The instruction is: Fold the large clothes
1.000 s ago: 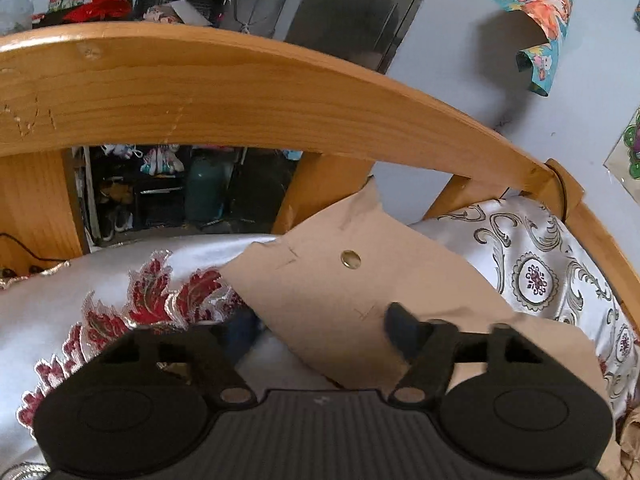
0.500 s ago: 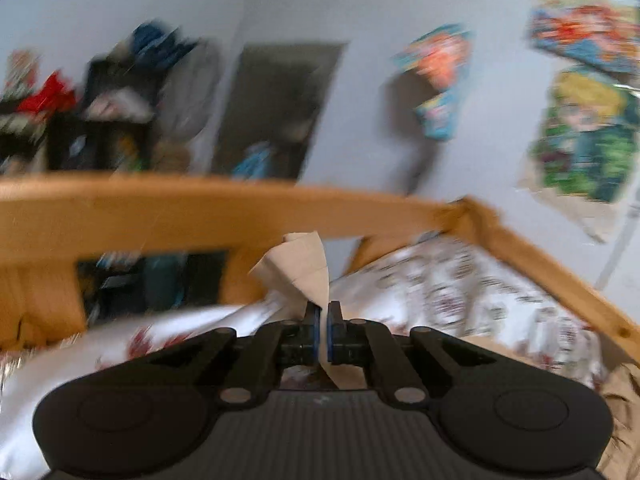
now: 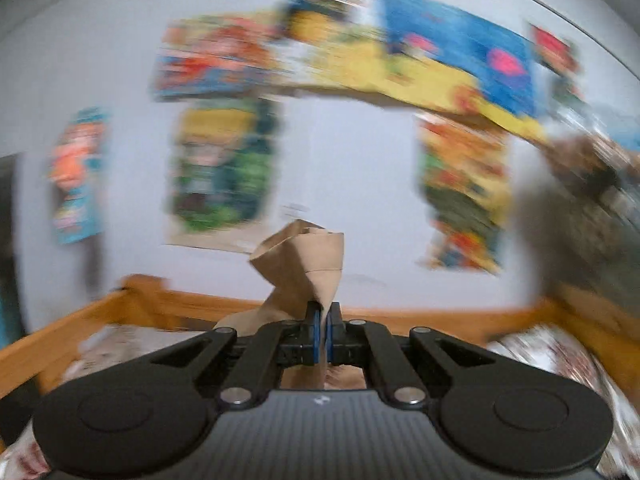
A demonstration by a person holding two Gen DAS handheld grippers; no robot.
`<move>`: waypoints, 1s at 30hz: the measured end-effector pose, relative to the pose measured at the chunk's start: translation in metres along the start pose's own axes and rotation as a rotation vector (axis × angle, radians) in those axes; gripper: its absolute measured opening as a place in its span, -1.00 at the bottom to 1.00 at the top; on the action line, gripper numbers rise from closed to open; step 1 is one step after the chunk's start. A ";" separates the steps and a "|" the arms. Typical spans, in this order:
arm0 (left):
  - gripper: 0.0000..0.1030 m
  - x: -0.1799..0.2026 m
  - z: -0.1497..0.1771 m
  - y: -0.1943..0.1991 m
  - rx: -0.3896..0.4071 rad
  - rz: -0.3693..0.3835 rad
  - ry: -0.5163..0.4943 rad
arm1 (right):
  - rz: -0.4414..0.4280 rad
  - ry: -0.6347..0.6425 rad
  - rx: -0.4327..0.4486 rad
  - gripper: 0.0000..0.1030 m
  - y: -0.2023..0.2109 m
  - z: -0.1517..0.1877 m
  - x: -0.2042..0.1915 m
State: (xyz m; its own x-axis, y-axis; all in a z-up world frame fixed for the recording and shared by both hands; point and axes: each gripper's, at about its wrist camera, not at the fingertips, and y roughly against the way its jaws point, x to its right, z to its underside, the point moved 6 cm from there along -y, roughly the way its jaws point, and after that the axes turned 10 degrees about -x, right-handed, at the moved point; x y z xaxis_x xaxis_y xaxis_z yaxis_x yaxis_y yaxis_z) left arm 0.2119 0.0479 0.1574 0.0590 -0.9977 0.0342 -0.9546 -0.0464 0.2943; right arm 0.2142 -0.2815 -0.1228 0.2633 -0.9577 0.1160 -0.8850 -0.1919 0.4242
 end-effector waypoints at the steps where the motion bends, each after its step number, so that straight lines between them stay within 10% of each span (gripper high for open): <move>1: -0.97 0.020 0.006 -0.007 -0.024 0.039 -0.038 | 0.007 -0.017 0.000 0.99 0.000 0.000 0.005; 11: -0.97 0.128 0.122 -0.068 -0.283 0.282 -0.168 | -0.037 -0.231 -0.029 0.99 -0.013 0.005 0.048; 24: -0.96 0.178 0.233 -0.053 -0.337 0.329 -0.514 | -0.646 -0.764 -0.165 0.80 -0.043 0.015 0.070; 30: -0.93 0.186 0.263 -0.050 -0.389 0.342 -0.621 | -0.715 -0.855 -0.293 0.79 -0.058 0.024 0.062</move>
State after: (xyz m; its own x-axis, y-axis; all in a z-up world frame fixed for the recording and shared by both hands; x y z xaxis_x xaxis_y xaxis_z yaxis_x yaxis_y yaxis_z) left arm 0.1939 -0.1485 -0.1023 -0.4998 -0.8047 -0.3206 -0.7138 0.1729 0.6787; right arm 0.2727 -0.3347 -0.1617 0.2238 -0.5037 -0.8344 -0.4856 -0.7999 0.3526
